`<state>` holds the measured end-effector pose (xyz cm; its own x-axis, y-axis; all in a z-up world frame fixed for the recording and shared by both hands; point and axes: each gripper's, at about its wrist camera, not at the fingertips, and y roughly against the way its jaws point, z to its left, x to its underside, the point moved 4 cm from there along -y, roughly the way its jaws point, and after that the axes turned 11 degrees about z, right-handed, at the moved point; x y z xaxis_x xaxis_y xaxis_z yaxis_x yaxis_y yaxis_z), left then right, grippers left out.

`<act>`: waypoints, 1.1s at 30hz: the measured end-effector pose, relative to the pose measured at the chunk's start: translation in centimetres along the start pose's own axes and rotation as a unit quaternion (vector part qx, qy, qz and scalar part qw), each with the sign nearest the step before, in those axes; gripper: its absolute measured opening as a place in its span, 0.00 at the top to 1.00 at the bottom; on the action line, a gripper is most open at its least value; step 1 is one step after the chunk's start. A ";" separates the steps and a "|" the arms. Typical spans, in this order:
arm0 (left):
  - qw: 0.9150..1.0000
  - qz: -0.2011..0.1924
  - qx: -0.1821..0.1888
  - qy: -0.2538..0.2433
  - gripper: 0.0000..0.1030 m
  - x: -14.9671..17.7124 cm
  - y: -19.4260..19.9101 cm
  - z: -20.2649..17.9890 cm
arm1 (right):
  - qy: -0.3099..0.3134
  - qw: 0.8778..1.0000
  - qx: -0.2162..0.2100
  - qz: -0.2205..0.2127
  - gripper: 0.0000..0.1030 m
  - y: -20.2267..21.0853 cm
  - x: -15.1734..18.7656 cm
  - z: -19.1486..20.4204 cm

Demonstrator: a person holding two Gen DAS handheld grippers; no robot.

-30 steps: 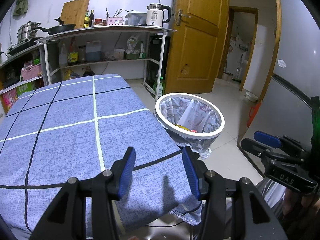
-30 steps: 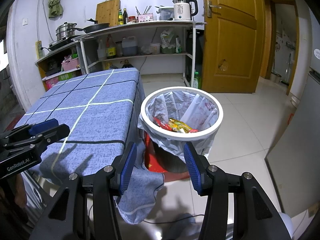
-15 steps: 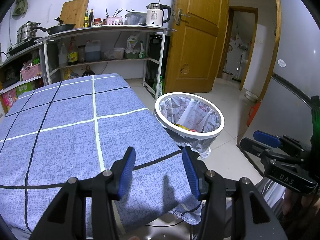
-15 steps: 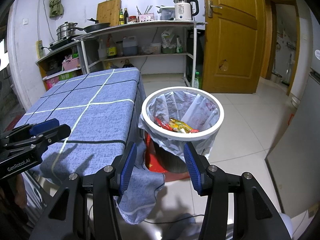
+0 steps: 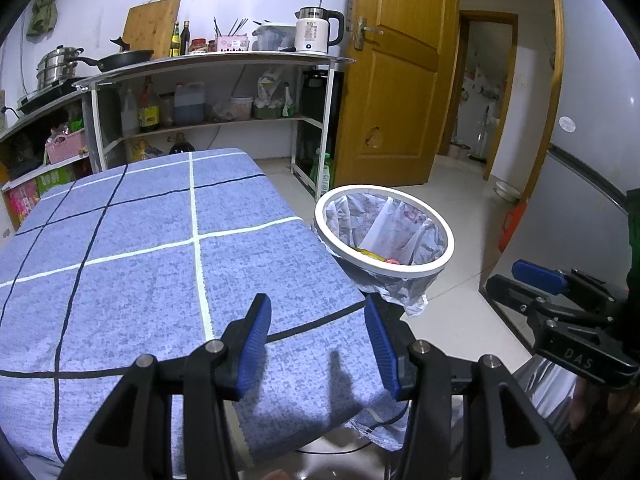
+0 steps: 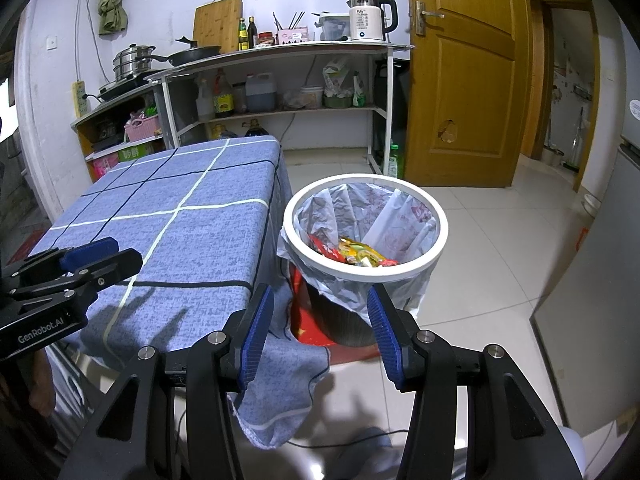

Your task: Collect trash

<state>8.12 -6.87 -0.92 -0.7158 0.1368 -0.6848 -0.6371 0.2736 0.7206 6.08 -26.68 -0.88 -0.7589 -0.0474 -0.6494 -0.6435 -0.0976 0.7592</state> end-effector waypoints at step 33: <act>1.000 -0.005 -0.007 -0.003 0.51 0.1 -0.2 -0.2 | 0.000 1.000 0.001 0.000 0.52 -0.1 0.0 0.0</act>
<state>8.16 -7.09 -1.09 -0.7072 0.1390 -0.6932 -0.6491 0.2610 0.7145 6.12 -26.71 -0.98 -0.7589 -0.0479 -0.6494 -0.6436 -0.0963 0.7593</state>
